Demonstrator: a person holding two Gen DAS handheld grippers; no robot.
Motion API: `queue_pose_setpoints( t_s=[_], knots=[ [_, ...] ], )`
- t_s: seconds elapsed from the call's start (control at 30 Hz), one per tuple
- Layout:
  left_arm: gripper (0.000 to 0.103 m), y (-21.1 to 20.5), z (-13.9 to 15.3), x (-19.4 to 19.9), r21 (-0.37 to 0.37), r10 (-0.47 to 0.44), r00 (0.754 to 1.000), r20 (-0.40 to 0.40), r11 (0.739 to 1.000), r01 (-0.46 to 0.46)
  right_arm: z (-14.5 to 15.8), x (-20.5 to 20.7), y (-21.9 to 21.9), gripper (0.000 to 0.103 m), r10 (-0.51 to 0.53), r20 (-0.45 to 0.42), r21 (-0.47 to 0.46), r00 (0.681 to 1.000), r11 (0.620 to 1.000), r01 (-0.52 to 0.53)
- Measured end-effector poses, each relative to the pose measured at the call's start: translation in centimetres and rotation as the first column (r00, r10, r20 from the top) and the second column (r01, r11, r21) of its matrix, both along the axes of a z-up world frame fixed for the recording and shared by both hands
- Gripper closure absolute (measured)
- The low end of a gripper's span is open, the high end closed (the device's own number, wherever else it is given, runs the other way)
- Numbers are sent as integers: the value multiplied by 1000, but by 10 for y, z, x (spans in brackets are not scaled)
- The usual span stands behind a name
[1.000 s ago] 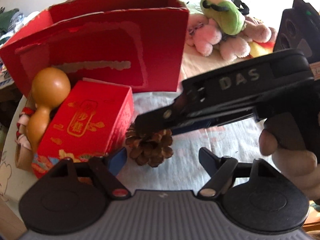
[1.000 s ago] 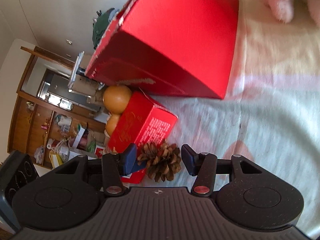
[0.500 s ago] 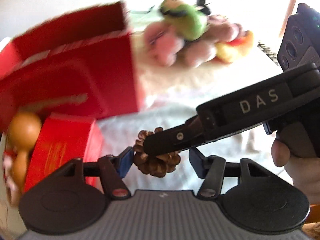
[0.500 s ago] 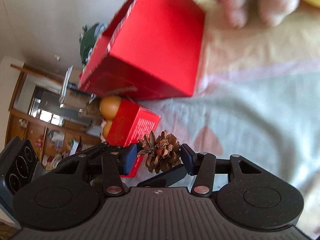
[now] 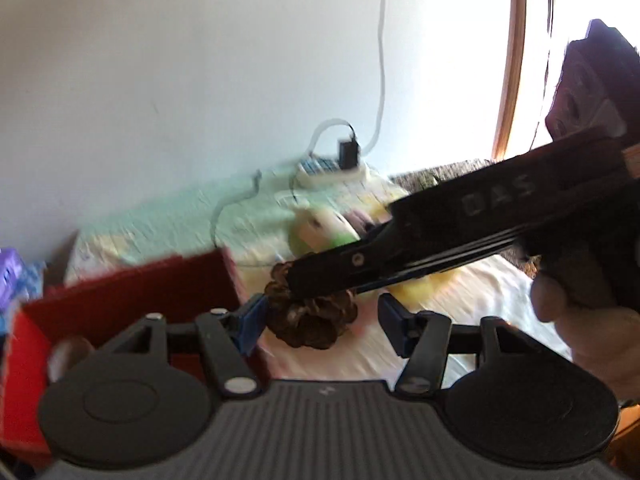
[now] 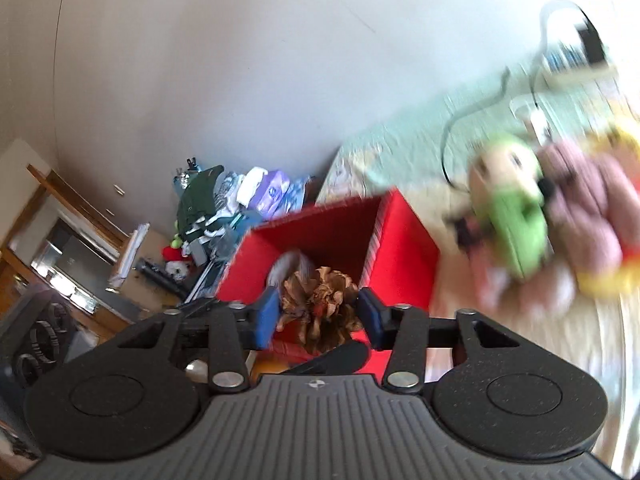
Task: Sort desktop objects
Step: 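Carry the pine cone with the right gripper into the red box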
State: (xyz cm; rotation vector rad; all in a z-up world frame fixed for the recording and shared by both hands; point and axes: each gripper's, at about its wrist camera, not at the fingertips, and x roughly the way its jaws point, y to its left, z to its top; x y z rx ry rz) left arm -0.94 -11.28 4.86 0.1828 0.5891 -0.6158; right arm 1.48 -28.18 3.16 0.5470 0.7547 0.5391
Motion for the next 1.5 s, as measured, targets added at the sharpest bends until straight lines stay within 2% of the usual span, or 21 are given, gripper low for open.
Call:
queue_pose_setpoints(
  t_s=[0.17, 0.37, 0.5, 0.57, 0.63, 0.77, 0.83, 0.97, 1.1, 1.23, 1.37, 1.43, 1.5],
  knots=[
    [43, 48, -1, 49, 8, 64, 996, -57, 998, -64, -6, 59, 49, 59, 75, -28, -20, 997, 997, -75],
    [43, 102, -41, 97, 90, 149, 966, -209, 987, -133, -49, 112, 118, 60, 173, -196, -25, 965, 983, -181],
    [43, 125, -65, 118, 138, 182, 933, -311, 980, -146, -75, 145, 160, 60, 223, -324, -45, 919, 967, -250],
    [43, 135, -73, 123, 160, 201, 915, -350, 975, -153, -88, 158, 176, 64, 232, -385, -49, 893, 961, -271],
    [44, 145, -81, 128, 184, 219, 900, -376, 970, -159, -102, 170, 183, 70, 246, -441, -21, 863, 959, -283],
    [44, 154, -94, 147, 220, 244, 878, -413, 962, -164, -128, 188, 196, 72, 266, -537, 33, 800, 955, -295],
    [45, 158, -95, 150, 224, 249, 874, -417, 960, -167, -131, 192, 200, 73, 271, -548, 35, 791, 953, -302],
    [44, 170, -87, 148, 196, 234, 882, -410, 966, -166, -130, 195, 197, 73, 268, -527, 42, 806, 956, -291],
    [45, 182, -82, 150, 156, 205, 880, -428, 976, -151, -111, 189, 187, 73, 199, -448, -114, 872, 954, -276],
    [46, 185, -74, 153, 117, 185, 880, -438, 982, -148, -101, 175, 173, 72, 115, -370, -257, 922, 941, -220],
    [46, 180, -68, 165, 60, 154, 869, -469, 988, -143, -105, 166, 167, 72, 112, -365, -245, 924, 946, -211],
    [48, 178, -69, 168, 19, 119, 859, -497, 992, -127, -102, 164, 172, 72, 129, -351, -273, 928, 934, -233],
    [48, 170, -71, 167, 11, 84, 856, -511, 996, -91, -100, 167, 171, 72, 97, -351, -295, 931, 932, -208]
  ],
)
